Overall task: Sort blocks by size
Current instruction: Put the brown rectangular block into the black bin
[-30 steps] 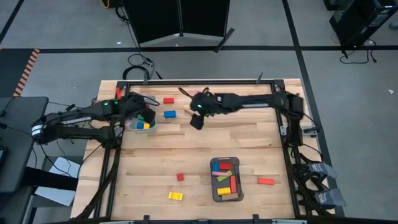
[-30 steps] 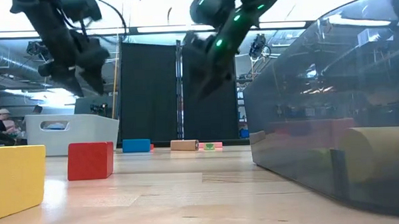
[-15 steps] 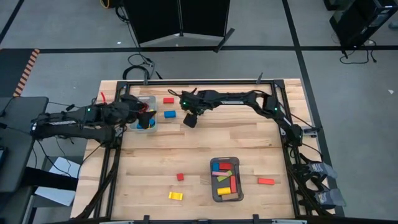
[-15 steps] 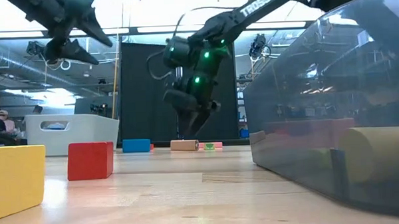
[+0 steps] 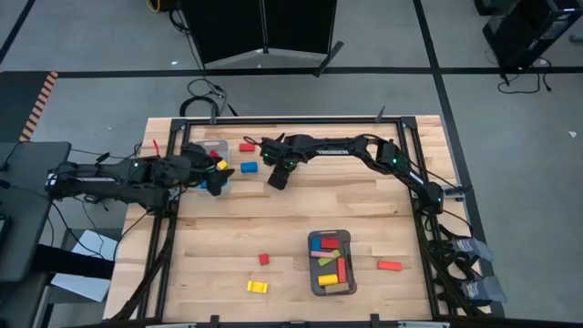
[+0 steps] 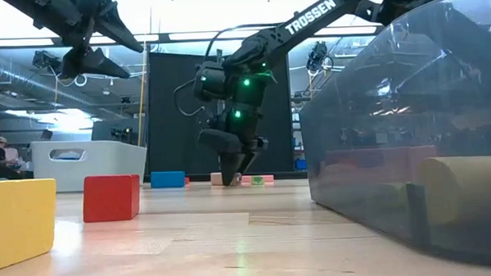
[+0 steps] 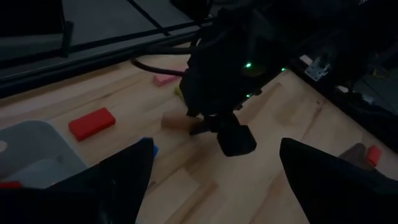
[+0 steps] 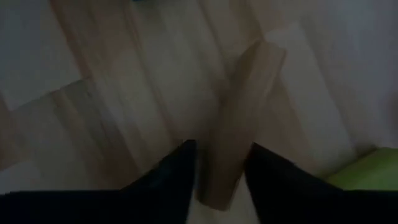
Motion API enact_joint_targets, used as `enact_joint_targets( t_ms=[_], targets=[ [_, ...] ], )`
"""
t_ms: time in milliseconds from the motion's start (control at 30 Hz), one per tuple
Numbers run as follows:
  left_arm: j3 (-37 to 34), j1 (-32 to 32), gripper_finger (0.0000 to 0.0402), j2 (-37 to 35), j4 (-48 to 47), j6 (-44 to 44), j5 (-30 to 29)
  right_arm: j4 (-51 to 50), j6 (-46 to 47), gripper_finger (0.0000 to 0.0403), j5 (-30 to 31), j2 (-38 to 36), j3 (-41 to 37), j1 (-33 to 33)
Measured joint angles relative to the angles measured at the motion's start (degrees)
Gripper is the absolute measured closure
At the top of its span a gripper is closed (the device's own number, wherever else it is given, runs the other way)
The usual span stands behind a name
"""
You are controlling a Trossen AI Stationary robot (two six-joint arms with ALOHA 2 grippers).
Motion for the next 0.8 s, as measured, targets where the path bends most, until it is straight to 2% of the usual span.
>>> enact_joint_targets(
  t_ms=[133,300,467,633,800],
  targets=[
    [0.0,0.0,0.0046,0.9,2.0,-0.1,0.0,-0.2,-0.3,0.0335,0.1,-0.2,0.0,-0.4],
    [0.0,0.0,0.0046,5.0,3.4,-0.2,0.0,-1.8,-2.1,0.0331,0.5,-3.1,-0.2,0.0],
    [0.0,0.0,0.0046,11.7,3.6,-0.2,0.4,-7.1,-4.5,0.0331,3.0,-10.7,-0.2,3.9],
    [0.0,0.0,0.0046,18.2,4.8,2.9,5.5,-16.2,-8.1,0.0331,2.2,-20.3,-1.6,11.6],
    [0.0,-0.8,0.0046,24.3,11.6,8.1,12.1,-23.1,-7.8,0.0331,-1.5,-30.7,-9.0,21.9]
  ],
)
